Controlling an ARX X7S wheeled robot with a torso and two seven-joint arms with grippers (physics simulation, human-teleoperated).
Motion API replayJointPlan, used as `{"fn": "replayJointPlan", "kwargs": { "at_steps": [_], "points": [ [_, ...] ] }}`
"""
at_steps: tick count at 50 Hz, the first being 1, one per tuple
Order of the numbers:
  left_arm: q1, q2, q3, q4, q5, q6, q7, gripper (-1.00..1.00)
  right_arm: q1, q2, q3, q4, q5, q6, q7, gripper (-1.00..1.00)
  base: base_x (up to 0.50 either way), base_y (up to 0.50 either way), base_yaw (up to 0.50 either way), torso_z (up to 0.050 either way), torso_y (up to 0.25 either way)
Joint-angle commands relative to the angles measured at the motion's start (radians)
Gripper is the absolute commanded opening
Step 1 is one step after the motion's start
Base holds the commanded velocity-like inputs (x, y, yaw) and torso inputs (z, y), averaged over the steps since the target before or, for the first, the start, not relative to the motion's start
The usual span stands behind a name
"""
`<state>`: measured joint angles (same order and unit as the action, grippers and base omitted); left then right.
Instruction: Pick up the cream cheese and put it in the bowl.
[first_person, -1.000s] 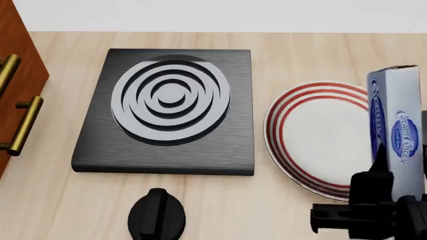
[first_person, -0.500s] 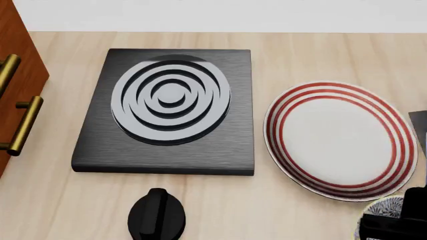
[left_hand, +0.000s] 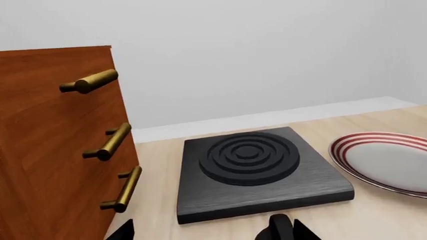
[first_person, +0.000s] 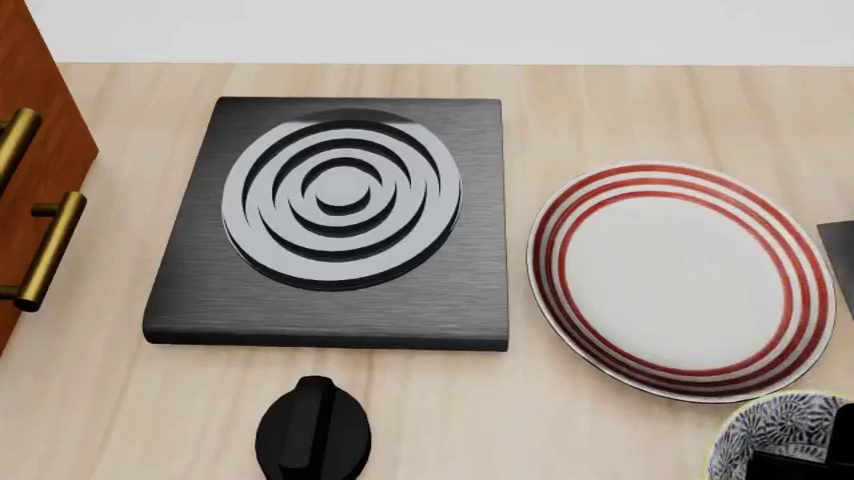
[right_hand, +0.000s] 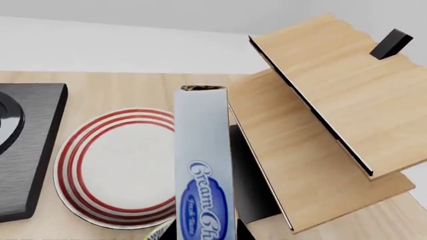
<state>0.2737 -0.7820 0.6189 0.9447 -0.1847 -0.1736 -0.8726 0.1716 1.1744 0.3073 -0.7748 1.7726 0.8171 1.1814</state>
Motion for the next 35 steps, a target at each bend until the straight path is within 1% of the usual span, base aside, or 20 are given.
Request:
{"fn": "replayJointPlan", "kwargs": {
  "at_steps": [1, 8, 16, 35],
  "points": [
    [-0.004, 0.002, 0.004, -0.004, 0.002, -0.005, 0.0, 1.0, -0.038, -0.034, 0.047, 0.01, -0.06, 0.02, -0.041, -1.0, 0.0, 0.0, 0.0, 0.0, 0.0],
    [-0.005, 0.002, 0.005, -0.003, 0.002, -0.009, -0.003, 1.0, -0.055, -0.052, 0.062, 0.011, -0.086, 0.022, -0.063, -1.0, 0.0, 0.0, 0.0, 0.0, 0.001],
    [-0.005, 0.001, 0.003, -0.001, -0.001, -0.01, -0.006, 1.0, -0.048, -0.062, 0.031, 0.011, -0.155, 0.033, -0.062, -1.0, 0.0, 0.0, 0.0, 0.0, 0.0],
    [-0.013, 0.004, 0.008, -0.017, -0.002, -0.012, -0.005, 1.0, -0.093, -0.146, -0.001, 0.037, -0.266, 0.02, -0.169, -1.0, 0.0, 0.0, 0.0, 0.0, 0.001]
  ]
}}
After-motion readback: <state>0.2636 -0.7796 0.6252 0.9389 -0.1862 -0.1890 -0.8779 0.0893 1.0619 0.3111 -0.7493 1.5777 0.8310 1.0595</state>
